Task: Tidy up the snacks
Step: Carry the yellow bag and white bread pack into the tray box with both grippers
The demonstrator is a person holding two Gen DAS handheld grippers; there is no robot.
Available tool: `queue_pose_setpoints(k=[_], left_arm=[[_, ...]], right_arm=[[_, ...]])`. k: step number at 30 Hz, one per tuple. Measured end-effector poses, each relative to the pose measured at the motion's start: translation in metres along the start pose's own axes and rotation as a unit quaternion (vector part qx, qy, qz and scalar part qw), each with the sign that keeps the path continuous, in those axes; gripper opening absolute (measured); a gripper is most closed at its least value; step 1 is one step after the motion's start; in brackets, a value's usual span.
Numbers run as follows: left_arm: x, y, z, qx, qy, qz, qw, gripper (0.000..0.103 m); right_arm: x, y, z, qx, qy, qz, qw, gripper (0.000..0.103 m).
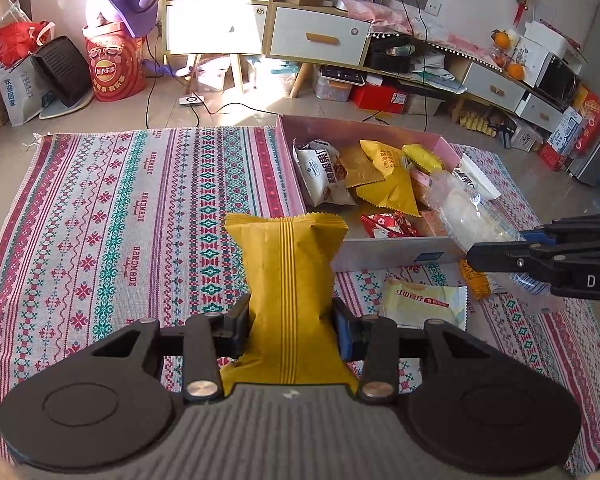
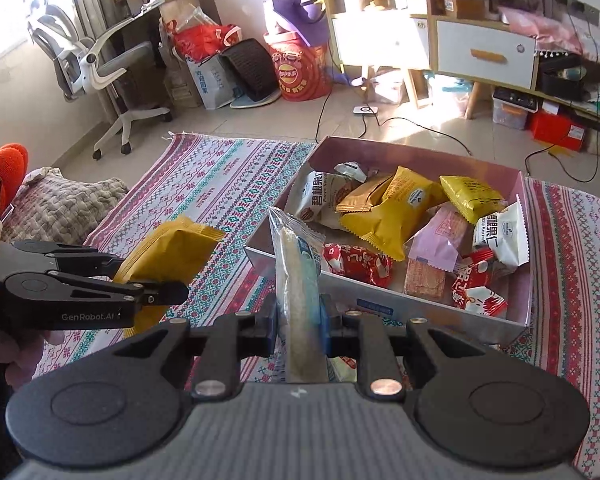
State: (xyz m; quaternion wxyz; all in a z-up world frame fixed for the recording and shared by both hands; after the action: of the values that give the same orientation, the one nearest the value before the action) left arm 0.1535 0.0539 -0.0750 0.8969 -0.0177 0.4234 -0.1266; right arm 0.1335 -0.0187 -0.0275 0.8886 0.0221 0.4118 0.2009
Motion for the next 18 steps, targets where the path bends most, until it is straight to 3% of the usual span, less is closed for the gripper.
queue_pose_setpoints(k=[18], left_arm=[[0.063,-0.044,0.072,0.013,-0.052,-0.014,0.9985,0.047]], right_arm=[[0.019,-0.069,0.028,0.081,-0.042,-0.05,0.995,0.018]])
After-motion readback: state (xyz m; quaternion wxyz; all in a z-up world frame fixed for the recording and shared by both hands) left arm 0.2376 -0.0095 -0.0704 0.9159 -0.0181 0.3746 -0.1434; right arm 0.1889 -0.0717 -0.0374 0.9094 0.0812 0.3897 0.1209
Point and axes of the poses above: each gripper's, at about its wrist camera, not at the fingertips, and x roughly the way its jaws point, y to its left, z to its top, the point moved 10 cm from there along x, roughly the way its jaws point, and after that the axes turned 1 degree about z, right-handed, at the moved point
